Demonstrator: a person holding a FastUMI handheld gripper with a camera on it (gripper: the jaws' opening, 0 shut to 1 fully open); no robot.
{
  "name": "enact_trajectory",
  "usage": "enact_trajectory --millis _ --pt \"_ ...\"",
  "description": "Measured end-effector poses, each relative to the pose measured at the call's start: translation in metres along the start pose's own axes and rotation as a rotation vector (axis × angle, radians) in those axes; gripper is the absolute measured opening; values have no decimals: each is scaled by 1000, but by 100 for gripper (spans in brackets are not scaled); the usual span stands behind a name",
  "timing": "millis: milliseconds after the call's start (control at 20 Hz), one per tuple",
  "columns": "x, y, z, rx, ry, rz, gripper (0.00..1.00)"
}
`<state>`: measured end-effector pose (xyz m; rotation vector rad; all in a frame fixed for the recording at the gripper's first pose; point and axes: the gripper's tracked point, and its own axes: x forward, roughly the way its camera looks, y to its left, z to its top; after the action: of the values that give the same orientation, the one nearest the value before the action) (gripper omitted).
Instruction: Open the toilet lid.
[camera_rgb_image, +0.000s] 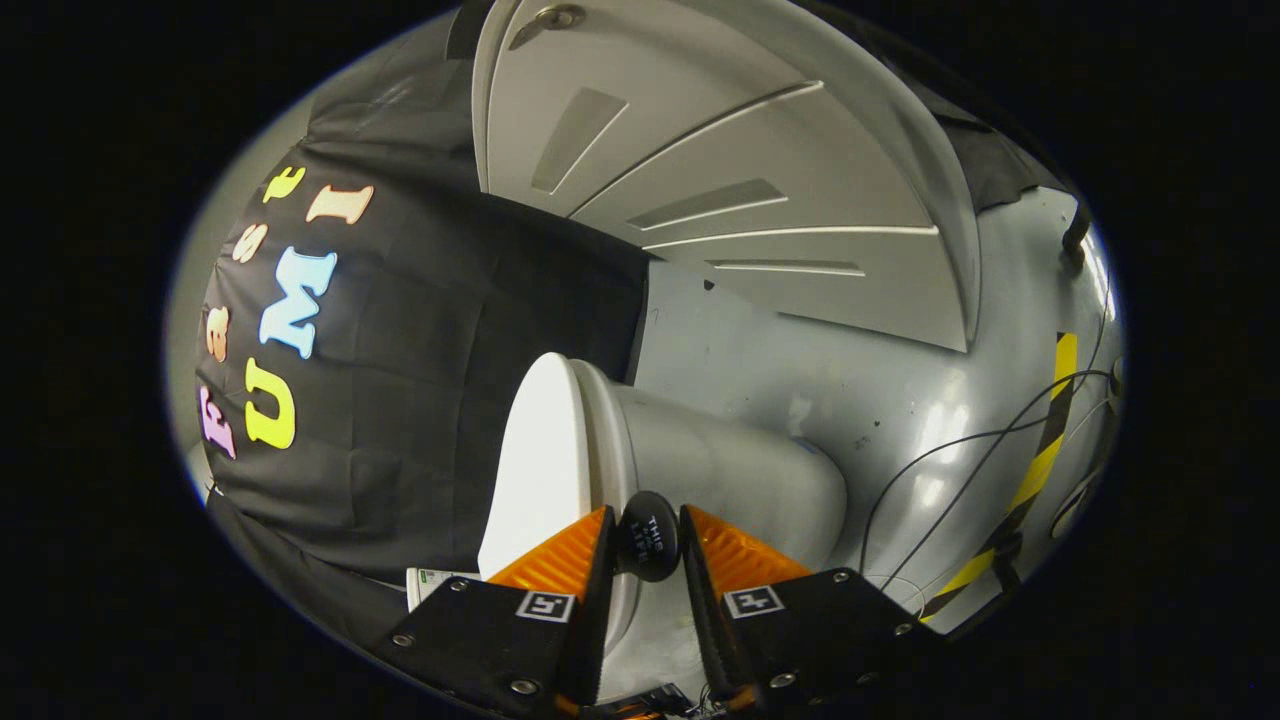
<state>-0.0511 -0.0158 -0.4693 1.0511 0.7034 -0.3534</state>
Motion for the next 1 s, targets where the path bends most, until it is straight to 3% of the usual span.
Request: enact_trajectory --millis 600,1000 --pt "-10 10 3 -40 11 -31 7" --pt "-34 49 11 -184 3 -23 3"
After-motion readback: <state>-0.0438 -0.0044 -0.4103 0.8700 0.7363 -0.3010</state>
